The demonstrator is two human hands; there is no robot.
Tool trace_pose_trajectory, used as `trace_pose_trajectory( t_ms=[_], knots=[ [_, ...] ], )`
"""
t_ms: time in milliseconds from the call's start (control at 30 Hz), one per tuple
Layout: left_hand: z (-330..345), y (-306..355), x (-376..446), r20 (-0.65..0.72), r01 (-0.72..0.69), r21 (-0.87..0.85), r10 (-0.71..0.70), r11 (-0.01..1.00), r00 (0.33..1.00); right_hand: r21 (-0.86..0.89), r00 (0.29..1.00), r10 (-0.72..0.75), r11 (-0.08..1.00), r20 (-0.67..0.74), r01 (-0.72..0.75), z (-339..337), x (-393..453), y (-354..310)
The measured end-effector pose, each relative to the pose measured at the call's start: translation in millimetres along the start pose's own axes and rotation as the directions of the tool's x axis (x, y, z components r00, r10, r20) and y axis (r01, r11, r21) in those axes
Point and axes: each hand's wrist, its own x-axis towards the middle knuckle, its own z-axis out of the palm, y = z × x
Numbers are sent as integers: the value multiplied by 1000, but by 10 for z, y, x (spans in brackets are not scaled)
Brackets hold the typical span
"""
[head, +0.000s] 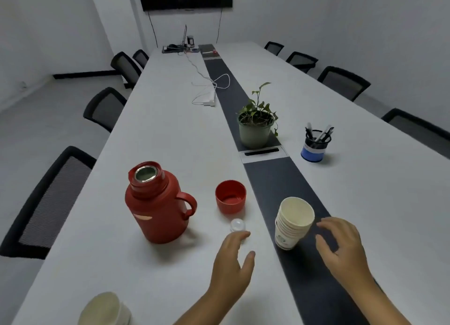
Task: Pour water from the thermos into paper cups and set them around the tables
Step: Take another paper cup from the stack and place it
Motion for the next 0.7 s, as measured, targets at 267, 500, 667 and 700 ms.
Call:
trace_pose_trajectory(
  t_ms=[267,500,667,700],
  knots=[
    [776,424,185,-28,224,-192,-233,955,972,-21,927,-20,999,375,30,22,243,560],
    [951,681,533,-59,241,-231,-261,943,963,56,884,-138,990,446,126,259,618,748],
    [908,675,591,-26,217,-243,-229,946,973,122,822,-326,945,466,305,343,838,702],
    [896,659,595,-42,213,-240,-229,947,972,135,806,-360,932,470,338,344,880,690]
  ],
)
